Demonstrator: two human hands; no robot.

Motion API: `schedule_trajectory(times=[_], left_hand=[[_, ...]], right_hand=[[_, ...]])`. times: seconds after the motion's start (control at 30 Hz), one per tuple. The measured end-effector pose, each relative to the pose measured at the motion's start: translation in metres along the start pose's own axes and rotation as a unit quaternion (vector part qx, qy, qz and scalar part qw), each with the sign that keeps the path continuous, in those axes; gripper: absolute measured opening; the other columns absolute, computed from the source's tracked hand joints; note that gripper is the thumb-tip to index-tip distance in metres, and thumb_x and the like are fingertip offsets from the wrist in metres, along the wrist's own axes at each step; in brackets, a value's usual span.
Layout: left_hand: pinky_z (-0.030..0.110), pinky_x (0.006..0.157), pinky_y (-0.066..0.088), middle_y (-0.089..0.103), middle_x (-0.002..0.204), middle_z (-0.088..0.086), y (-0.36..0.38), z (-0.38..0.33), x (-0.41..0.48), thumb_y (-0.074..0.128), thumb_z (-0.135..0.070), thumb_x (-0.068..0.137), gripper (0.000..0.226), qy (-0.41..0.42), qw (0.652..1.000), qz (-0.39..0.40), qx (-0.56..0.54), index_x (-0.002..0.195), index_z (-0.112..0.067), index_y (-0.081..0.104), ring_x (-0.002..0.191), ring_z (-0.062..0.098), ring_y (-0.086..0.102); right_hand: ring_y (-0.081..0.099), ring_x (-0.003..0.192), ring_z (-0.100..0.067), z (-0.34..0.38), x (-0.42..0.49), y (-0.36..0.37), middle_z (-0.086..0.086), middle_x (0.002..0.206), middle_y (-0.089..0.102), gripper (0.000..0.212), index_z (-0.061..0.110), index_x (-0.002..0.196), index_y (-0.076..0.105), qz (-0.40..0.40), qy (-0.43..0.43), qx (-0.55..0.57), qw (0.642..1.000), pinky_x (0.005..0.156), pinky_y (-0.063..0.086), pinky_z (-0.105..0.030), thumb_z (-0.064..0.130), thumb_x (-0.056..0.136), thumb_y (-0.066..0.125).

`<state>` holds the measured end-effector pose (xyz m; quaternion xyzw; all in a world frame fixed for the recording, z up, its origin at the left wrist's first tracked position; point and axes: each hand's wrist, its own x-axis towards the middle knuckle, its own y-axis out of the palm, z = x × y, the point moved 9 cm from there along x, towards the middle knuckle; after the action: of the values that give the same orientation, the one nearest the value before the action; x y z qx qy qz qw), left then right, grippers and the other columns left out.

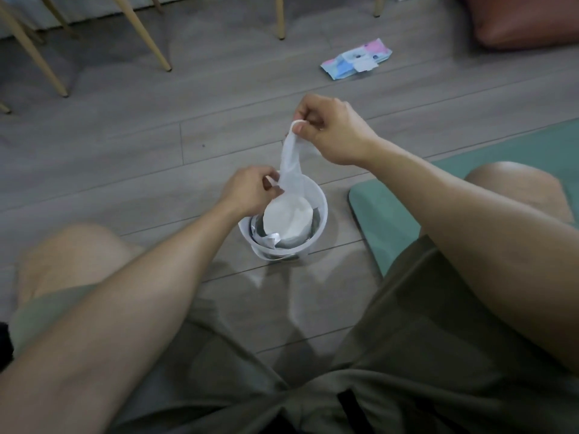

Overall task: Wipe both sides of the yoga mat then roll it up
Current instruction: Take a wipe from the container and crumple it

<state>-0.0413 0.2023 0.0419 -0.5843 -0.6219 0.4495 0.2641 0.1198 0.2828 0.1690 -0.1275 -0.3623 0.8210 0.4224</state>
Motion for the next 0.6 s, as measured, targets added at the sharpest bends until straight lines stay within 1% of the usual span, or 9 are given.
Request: schedule_trajectory(times=[0.13, 0.2, 0.3, 0.4, 0.47, 0.5, 0.53, 0.57, 0.6], left_hand=[[0.041, 0.081, 0.059, 0.075, 0.076, -0.012, -0.008, -0.017, 0.0, 0.064, -0.031, 0.082, 0.013, 0.002, 0.999, -0.002, -0.036, 0.085, -0.027, 0.076, 0.081, 0.016, 0.072], [0.039, 0.079, 0.06, 0.075, 0.073, -0.012, -0.02, -0.019, 0.005, 0.061, -0.024, 0.083, 0.014, -0.006, 0.996, -0.045, -0.083, 0.083, -0.023, 0.075, 0.077, 0.012, 0.073], [0.038, 0.079, 0.061, 0.076, 0.071, -0.01, -0.04, -0.024, 0.011, 0.062, -0.017, 0.091, 0.017, -0.008, 0.983, -0.103, -0.149, 0.079, -0.021, 0.073, 0.071, 0.01, 0.074], [0.039, 0.078, 0.062, 0.076, 0.072, -0.009, -0.045, -0.038, 0.01, 0.064, -0.012, 0.092, 0.019, 0.026, 0.977, -0.112, -0.182, 0.079, -0.023, 0.072, 0.07, 0.01, 0.074], [0.039, 0.078, 0.061, 0.075, 0.072, -0.01, -0.048, -0.048, 0.007, 0.066, -0.015, 0.093, 0.015, 0.049, 0.974, -0.119, -0.185, 0.084, -0.023, 0.075, 0.071, 0.01, 0.074], [0.039, 0.078, 0.06, 0.075, 0.072, -0.011, -0.051, -0.052, 0.006, 0.066, -0.016, 0.092, 0.014, 0.06, 0.972, -0.126, -0.19, 0.086, -0.023, 0.076, 0.072, 0.01, 0.074], [0.039, 0.078, 0.06, 0.075, 0.073, -0.011, -0.054, -0.055, 0.004, 0.066, -0.016, 0.092, 0.014, 0.071, 0.969, -0.134, -0.197, 0.087, -0.023, 0.077, 0.073, 0.01, 0.074], [0.038, 0.078, 0.061, 0.076, 0.074, -0.01, -0.057, -0.057, 0.003, 0.066, -0.015, 0.092, 0.015, 0.081, 0.966, -0.138, -0.204, 0.088, -0.023, 0.078, 0.074, 0.01, 0.074], [0.036, 0.078, 0.061, 0.076, 0.076, -0.01, -0.059, -0.06, 0.001, 0.066, -0.014, 0.092, 0.015, 0.093, 0.964, -0.136, -0.209, 0.089, -0.023, 0.078, 0.074, 0.009, 0.074]], right_hand=[[0.053, 0.068, -0.01, -0.001, -0.004, -0.008, -0.003, 0.082, 0.073, 0.008, 0.026, 0.09, 0.062, -0.008, 0.028, 0.035, 0.999, 0.069, 0.047, -0.028, 0.025, 0.098, 0.065], [0.053, 0.069, -0.009, -0.005, -0.004, -0.012, 0.001, 0.078, 0.069, 0.007, 0.026, 0.092, 0.063, -0.025, 0.04, 0.044, 0.998, 0.065, 0.044, -0.025, 0.025, 0.099, 0.064], [0.059, 0.078, -0.012, -0.017, -0.004, -0.015, 0.007, 0.08, 0.065, 0.006, 0.022, 0.102, 0.062, -0.039, 0.064, 0.02, 0.997, 0.068, 0.046, -0.03, 0.023, 0.1, 0.057], [0.064, 0.102, -0.03, -0.028, -0.003, 0.001, -0.009, 0.108, 0.069, 0.03, 0.017, 0.131, 0.056, 0.019, 0.091, -0.042, 0.995, 0.084, 0.051, -0.037, 0.029, 0.104, 0.057], [0.062, 0.119, -0.033, -0.033, -0.009, 0.018, -0.014, 0.13, 0.065, 0.056, 0.015, 0.148, 0.049, 0.087, 0.109, -0.071, 0.988, 0.094, 0.047, -0.035, 0.045, 0.103, 0.063], [0.06, 0.125, -0.032, -0.036, -0.012, 0.028, -0.013, 0.136, 0.064, 0.067, 0.014, 0.151, 0.048, 0.123, 0.114, -0.091, 0.982, 0.095, 0.045, -0.034, 0.053, 0.099, 0.065], [0.06, 0.126, -0.032, -0.038, -0.015, 0.038, -0.011, 0.134, 0.065, 0.071, 0.013, 0.148, 0.051, 0.157, 0.113, -0.118, 0.974, 0.094, 0.044, -0.034, 0.059, 0.096, 0.067], [0.062, 0.122, -0.033, -0.043, -0.018, 0.048, -0.009, 0.122, 0.069, 0.064, 0.013, 0.136, 0.06, 0.186, 0.11, -0.158, 0.964, 0.088, 0.045, -0.035, 0.06, 0.094, 0.068], [0.064, 0.113, -0.034, -0.046, -0.02, 0.055, -0.006, 0.103, 0.068, 0.048, 0.013, 0.115, 0.066, 0.208, 0.102, -0.202, 0.952, 0.08, 0.045, -0.035, 0.057, 0.096, 0.067]])
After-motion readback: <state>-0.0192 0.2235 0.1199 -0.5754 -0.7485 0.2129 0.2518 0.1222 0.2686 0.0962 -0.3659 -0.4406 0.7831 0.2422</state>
